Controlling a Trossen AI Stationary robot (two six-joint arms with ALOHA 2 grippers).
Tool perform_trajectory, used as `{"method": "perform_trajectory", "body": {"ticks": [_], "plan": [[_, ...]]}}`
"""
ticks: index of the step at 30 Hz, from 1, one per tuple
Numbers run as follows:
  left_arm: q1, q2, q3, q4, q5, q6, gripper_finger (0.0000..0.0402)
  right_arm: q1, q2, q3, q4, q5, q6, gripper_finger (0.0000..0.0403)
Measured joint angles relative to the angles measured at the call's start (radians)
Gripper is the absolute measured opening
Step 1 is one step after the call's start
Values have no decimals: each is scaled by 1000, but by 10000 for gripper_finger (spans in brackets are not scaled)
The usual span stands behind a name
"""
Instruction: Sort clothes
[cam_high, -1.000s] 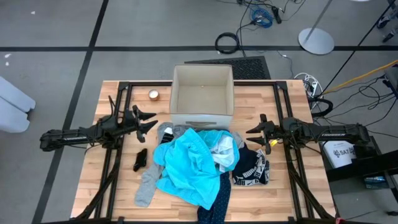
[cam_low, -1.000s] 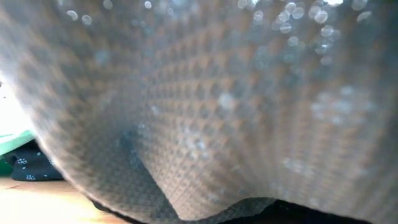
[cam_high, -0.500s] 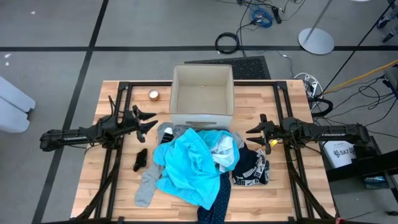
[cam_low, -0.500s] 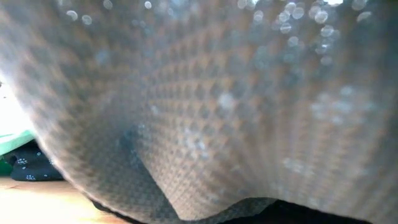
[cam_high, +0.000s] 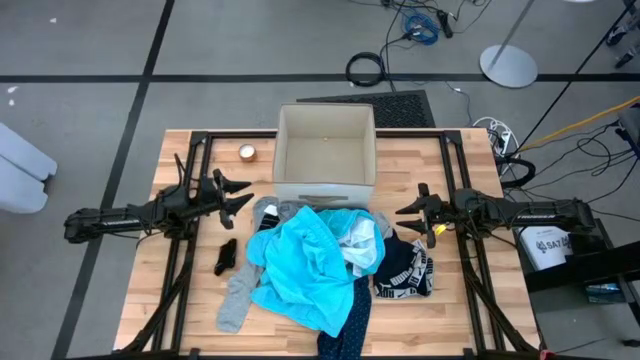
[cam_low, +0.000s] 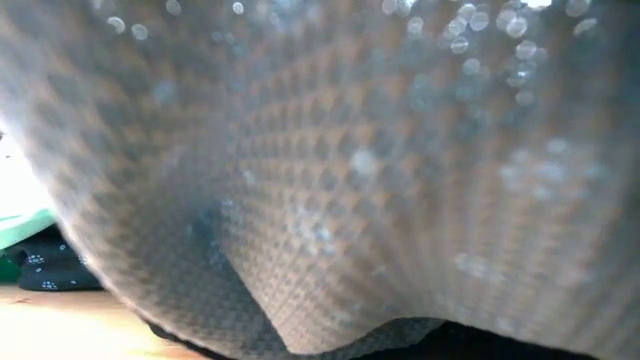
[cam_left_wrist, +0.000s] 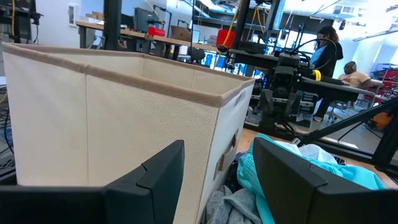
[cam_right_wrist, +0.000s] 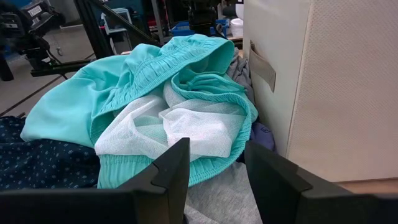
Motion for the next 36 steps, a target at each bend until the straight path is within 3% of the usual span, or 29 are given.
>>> {"method": "perform_trajectory", "body": {"ticks": [29,36], "plan": [[0,0,0,0,0,-1,200,0,0,0,0,0,0,143],[0,0,0,18,-3,-55,200,0,0,0,10,0,-81,143]]}}
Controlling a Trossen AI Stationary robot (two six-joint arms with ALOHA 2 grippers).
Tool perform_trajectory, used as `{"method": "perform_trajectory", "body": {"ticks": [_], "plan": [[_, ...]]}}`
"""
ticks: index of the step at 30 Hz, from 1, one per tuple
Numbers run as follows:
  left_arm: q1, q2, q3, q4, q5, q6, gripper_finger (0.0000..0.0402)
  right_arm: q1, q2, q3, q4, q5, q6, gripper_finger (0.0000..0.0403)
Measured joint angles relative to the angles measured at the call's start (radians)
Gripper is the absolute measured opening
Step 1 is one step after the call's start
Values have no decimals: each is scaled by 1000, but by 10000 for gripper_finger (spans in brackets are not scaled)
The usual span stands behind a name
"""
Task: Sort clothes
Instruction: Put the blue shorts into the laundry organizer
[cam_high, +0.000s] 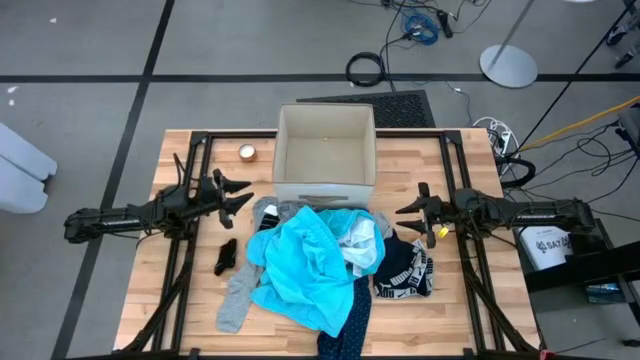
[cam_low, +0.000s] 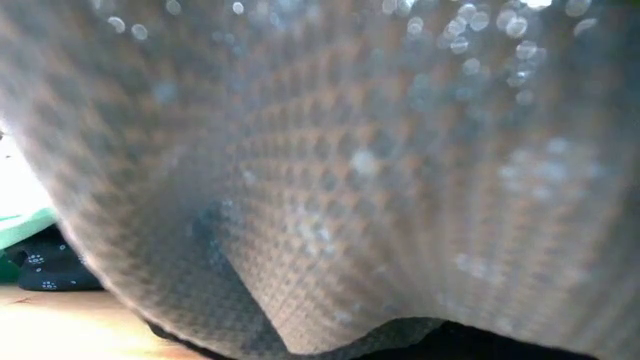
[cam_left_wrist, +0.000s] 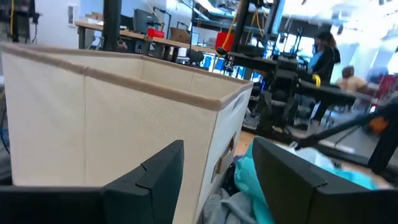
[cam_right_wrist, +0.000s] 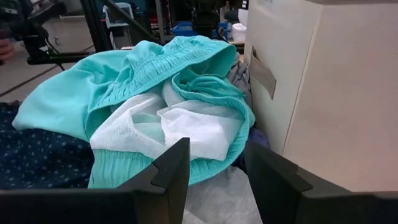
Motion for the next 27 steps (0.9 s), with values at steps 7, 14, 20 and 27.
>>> {"method": "perform_trajectory", "body": {"ticks": [7,14,20,27], "plan": [[0,0,0,44,-8,-79,200,0,0,0,105,0,109,143],[0,0,0,169,-7,-79,200,0,0,0,235,0,194,143],[0,0,4,215,0,-74,200,0,0,0,305,72,146,143],[0,6,73,207,24,45,200,0,0,0,532,136,146,143]]}}
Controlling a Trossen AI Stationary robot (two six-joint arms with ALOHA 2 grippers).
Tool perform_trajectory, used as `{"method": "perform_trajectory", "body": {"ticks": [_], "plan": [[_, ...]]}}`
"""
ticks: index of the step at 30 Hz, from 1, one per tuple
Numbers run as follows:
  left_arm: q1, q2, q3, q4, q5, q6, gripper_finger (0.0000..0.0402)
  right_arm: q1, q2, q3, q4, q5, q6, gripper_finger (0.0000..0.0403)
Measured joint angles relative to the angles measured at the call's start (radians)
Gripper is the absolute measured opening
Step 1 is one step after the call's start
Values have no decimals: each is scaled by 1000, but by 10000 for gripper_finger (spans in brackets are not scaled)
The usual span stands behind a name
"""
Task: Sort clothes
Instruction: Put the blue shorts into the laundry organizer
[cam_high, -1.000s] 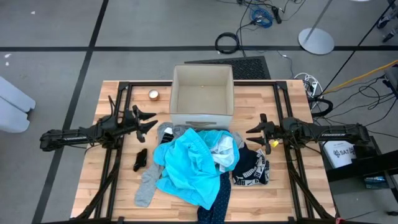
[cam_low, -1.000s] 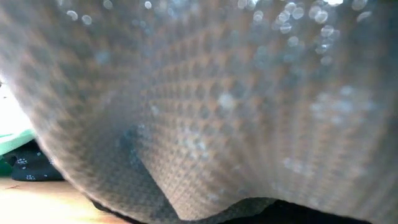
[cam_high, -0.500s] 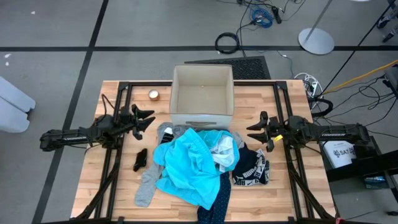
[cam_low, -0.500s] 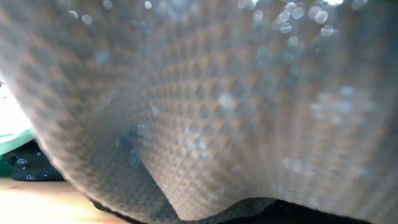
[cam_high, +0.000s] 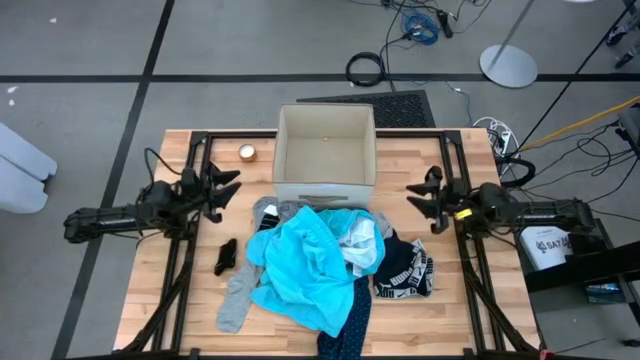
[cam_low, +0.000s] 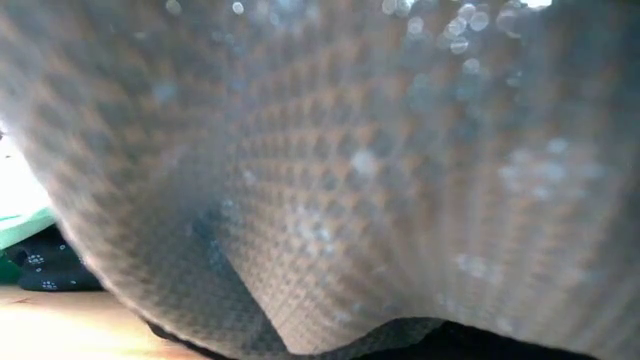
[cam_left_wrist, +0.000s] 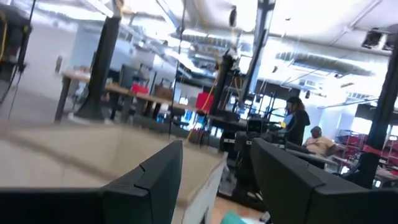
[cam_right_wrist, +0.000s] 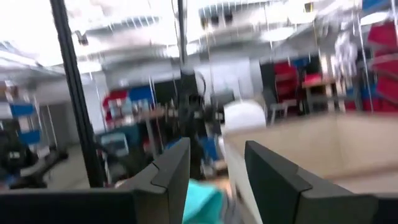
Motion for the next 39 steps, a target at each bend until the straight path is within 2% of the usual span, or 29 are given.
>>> {"method": "perform_trajectory", "body": {"ticks": [4,8,14,18,22,28,33,39], "plan": [[0,30,85,-28,33,62,200,0,0,0,104,-8,3,143],[0,100,179,-61,74,96,200,0,2,24,109,-14,-21,143],[0,282,325,-75,101,124,200,0,40,181,-20,-72,-129,143],[-12,419,420,-79,127,124,200,0,104,307,-146,-94,-170,143],[-58,532,509,-82,127,149,200,0,195,406,-185,-94,-180,143],[-145,662,651,-193,34,176,200,1,346,507,-191,-94,-202,143],[-219,752,747,-309,-71,174,200,12,458,516,-197,-96,-156,143],[-279,793,797,-401,-155,167,200,68,569,516,-172,-245,-118,143]]}}
